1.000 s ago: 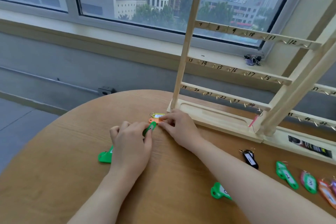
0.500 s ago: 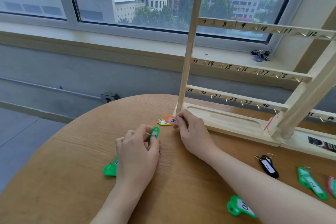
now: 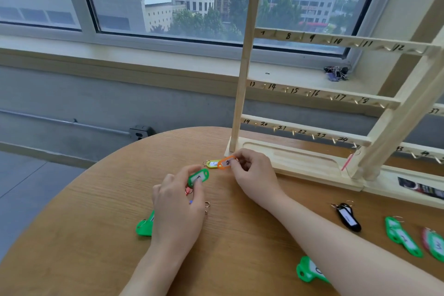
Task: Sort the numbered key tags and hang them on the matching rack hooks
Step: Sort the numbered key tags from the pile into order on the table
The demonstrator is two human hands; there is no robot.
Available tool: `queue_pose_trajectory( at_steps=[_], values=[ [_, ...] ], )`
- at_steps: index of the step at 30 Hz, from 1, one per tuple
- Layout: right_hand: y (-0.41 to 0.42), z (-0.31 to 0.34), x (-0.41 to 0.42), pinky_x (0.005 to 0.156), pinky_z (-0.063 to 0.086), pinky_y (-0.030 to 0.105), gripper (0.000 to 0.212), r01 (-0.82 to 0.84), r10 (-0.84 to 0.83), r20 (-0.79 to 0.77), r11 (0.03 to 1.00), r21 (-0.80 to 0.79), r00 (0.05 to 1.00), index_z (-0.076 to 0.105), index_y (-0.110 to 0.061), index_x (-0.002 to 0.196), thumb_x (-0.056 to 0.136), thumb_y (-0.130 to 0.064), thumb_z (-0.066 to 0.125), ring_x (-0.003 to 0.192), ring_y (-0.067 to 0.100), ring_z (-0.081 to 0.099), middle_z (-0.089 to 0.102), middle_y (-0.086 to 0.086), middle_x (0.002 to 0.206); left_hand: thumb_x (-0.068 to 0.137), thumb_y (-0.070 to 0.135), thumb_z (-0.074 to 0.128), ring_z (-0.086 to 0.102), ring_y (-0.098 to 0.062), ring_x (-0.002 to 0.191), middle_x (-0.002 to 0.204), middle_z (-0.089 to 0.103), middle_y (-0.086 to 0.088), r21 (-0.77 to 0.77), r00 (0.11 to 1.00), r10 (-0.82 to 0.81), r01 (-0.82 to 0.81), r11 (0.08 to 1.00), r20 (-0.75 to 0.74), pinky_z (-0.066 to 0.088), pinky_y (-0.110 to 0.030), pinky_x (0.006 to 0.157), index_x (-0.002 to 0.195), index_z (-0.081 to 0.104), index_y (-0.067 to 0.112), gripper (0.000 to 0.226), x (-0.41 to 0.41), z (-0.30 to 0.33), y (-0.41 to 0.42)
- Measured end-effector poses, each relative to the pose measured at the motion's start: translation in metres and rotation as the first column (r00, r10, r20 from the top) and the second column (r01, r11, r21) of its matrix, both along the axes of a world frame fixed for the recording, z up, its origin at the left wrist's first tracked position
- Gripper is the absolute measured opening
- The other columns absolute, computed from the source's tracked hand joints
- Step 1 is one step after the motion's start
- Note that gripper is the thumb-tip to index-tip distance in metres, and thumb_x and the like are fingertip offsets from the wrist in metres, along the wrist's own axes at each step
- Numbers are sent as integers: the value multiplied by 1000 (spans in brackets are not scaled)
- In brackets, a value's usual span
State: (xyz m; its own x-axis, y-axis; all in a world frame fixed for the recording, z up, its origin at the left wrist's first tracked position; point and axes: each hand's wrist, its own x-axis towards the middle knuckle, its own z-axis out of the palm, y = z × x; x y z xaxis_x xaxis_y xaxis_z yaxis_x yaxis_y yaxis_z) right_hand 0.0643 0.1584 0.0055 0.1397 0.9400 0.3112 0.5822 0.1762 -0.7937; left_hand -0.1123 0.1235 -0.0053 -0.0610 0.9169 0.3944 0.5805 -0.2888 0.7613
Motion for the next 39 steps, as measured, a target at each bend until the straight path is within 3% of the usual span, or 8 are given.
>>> queue_pose_trajectory(
  at_steps=[5, 9, 15, 18, 28, 32, 35, 39],
  values=[
    [-25, 13, 9, 61, 36, 12, 31, 2, -3, -62, 1000, -23, 998, 70, -27, 80, 102, -12, 54, 66, -2, 55, 61, -28, 65, 92, 20, 69, 47, 15, 93, 88, 65, 14, 22, 999, -41, 41, 999, 0, 37, -37, 83, 95, 54, 37, 23, -2, 6, -4],
    [-52, 30, 32, 60, 41, 25, 29, 66, -73, -110, 996, -61, 991, 73, -24, 83, 102, -16, 53, 60, 3, 54, 63, -14, 62, 90, 17, 73, 57, -11, 82, 82, 63, 5, -32, 985, -139, 142, 989, 99, 44, -41, 76, 82, 62, 34, 22, -6, 11, 0],
    [-117, 60, 53, 59, 45, 23, 21, 54, -65, -154, 996, -74, 986, 76, -19, 89, 100, -14, 59, 58, 4, 57, 67, 0, 64, 100, 23, 60, 52, -6, 66, 70, 59, 11, -110, 925, -348, 366, 924, 154, 39, -17, 63, 81, 66, 30, 21, -3, 20, -11],
    [-150, 70, 64, 59, 45, 16, 16, 57, -73, -166, 993, -99, 983, 76, -18, 93, 97, -10, 63, 58, 4, 62, 69, -8, 62, 98, 35, 52, 41, -4, 56, 61, 49, 10, -139, 880, -445, 467, 873, 165, 33, -25, 54, 79, 62, 29, 23, 4, 29, -25],
    [-277, 85, 125, 70, 59, 28, 11, 274, -304, -192, 947, -166, 933, 76, -24, 88, 90, -14, 75, 73, 10, 71, 76, -8, 78, 96, 1, 64, 62, -2, 71, 80, 74, 8, -159, 837, -512, 541, 826, 193, 45, -15, 66, 90, 76, 24, 26, 50, 61, -94],
    [-330, 85, 155, 65, 56, 23, 8, 379, -418, -254, 906, -191, 872, 75, -19, 86, 89, -12, 76, 70, 13, 71, 75, -3, 76, 91, 30, 73, 69, -21, 84, 89, 76, 6, -140, 802, -574, 596, 791, 165, 54, -38, 79, 98, 75, 32, 7, 80, 80, -125],
    [-362, 88, 172, 61, 52, 19, 8, 416, -451, -240, 891, -184, 860, 75, -20, 86, 90, -13, 75, 67, 8, 70, 76, -5, 75, 91, 17, 73, 66, -7, 74, 85, 77, 8, -117, 784, -591, 616, 779, 190, 49, -21, 69, 96, 73, 28, 11, 107, 96, -152],
    [-394, 97, 192, 64, 53, 19, 10, 437, -457, -237, 890, -131, 857, 76, -21, 85, 89, -12, 76, 70, 7, 70, 76, -6, 76, 91, 14, 72, 72, -12, 82, 88, 77, 4, -90, 688, -699, 722, 686, 195, 54, -30, 76, 99, 73, 25, 14, 141, 115, -187]
  ],
)
